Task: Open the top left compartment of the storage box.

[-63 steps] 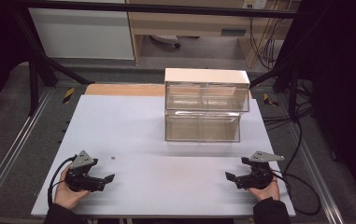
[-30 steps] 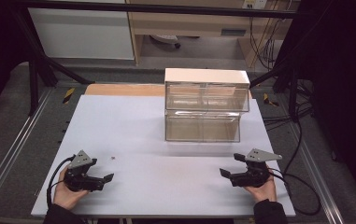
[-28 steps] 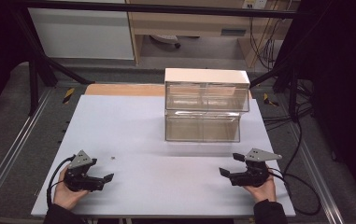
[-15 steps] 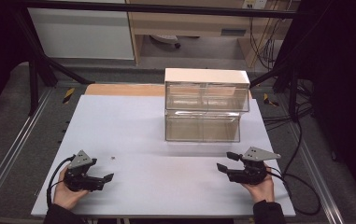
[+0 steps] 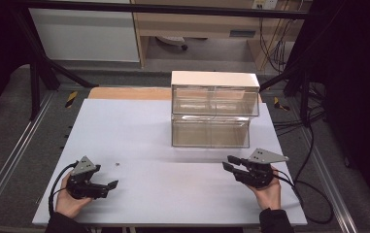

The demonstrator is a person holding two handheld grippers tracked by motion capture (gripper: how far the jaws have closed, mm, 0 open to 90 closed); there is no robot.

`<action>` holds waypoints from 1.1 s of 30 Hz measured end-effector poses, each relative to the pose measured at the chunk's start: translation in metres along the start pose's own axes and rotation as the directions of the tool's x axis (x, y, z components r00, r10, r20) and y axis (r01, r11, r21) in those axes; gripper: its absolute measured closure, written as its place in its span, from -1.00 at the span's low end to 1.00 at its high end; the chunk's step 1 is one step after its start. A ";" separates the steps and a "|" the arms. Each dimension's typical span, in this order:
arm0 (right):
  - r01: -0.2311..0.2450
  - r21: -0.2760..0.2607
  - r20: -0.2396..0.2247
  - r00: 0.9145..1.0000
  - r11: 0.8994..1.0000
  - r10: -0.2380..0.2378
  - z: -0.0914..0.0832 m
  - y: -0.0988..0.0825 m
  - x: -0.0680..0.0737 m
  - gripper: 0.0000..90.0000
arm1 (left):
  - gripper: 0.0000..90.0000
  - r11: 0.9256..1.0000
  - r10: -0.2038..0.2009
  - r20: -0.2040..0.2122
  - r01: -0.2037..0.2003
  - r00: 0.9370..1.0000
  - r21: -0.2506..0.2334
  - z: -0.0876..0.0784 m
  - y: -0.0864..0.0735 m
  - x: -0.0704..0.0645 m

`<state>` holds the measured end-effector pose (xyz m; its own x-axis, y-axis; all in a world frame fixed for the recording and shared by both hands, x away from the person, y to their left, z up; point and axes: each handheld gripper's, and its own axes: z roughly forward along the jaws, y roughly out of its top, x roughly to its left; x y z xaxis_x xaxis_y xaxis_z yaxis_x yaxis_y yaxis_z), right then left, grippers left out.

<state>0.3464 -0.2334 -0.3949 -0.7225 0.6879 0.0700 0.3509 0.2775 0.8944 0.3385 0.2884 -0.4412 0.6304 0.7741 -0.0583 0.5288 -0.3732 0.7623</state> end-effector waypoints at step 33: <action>0.026 -0.098 0.065 0.998 0.995 -0.019 0.022 0.052 0.003 1.00 | -0.84 1.000 0.001 0.000 -0.001 1.000 -0.001 0.000 0.000 0.000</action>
<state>0.3755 -0.2018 -0.3574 -0.6888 0.7245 0.0239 0.2725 0.2282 0.9347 0.3383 0.2887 -0.4410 0.6312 0.7735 -0.0577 0.5275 -0.3736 0.7630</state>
